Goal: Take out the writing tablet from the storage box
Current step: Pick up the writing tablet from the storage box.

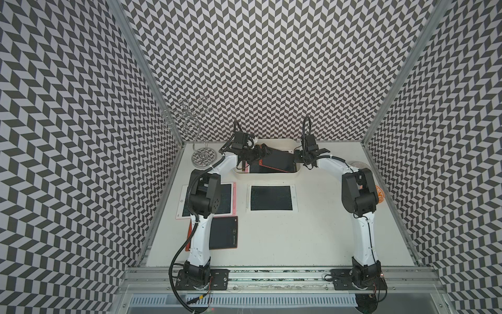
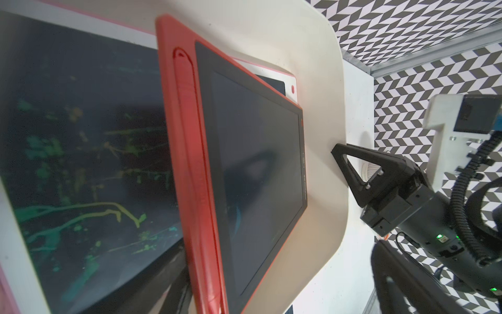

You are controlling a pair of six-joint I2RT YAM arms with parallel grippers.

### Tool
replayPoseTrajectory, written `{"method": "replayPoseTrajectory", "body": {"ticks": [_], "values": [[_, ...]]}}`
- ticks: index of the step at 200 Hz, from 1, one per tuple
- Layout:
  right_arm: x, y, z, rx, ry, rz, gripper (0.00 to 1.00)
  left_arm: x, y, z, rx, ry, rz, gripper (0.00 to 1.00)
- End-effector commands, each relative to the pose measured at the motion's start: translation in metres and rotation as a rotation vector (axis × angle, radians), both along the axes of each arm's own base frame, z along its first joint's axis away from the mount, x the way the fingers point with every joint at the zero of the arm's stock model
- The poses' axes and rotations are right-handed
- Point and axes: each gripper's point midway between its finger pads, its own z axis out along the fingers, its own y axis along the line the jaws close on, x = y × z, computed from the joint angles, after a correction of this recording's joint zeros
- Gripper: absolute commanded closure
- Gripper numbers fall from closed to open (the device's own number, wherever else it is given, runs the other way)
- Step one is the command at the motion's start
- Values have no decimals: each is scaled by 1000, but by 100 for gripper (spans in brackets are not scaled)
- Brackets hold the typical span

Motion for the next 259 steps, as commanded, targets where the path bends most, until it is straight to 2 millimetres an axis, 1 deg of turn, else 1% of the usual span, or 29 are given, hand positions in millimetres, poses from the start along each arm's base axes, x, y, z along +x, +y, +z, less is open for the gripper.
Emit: {"method": "replayPoseTrajectory", "body": {"ticks": [1, 30, 41, 66, 81, 97, 108, 120, 132, 164, 185, 204, 216, 259], "values": [[-15, 15, -6, 16, 41, 39, 100, 2, -2, 23, -7, -57, -15, 13], [-14, 15, -4, 11, 38, 39, 100, 3, 0, 20, 2, -58, -13, 29], [-14, 15, -2, 10, 35, 37, 100, 3, 0, 18, 5, -53, -15, 32], [-13, 13, 1, 7, 30, 34, 100, 3, 1, 12, 17, -47, -13, 45], [-13, 13, 2, 3, 27, 33, 100, 2, 2, 11, 25, -45, -11, 50], [-13, 12, 4, 2, 25, 32, 100, 3, 3, 10, 33, -48, -7, 57], [-13, 12, 5, 0, 25, 31, 100, 3, 3, 11, 36, -49, -5, 59], [-13, 12, 6, 0, 27, 29, 100, 3, 4, 10, 38, -47, -5, 65], [-13, 11, 7, -2, 27, 24, 100, 3, 4, 10, 40, -46, -4, 67], [-13, 9, 12, -6, 23, 15, 100, 3, 4, 11, 42, -47, -1, 82], [-13, 8, 13, -7, 24, 10, 100, 2, 4, 12, 38, -45, 0, 94], [-13, 8, 14, -7, 26, 6, 100, 1, 4, 17, 29, -46, 0, 98], [-13, 7, 14, -8, 27, 2, 100, 0, 3, 22, 15, -48, -1, 98], [-12, 7, 17, -5, 26, -3, 100, -4, 2, 54, -30, -87, 2, 100]]}}
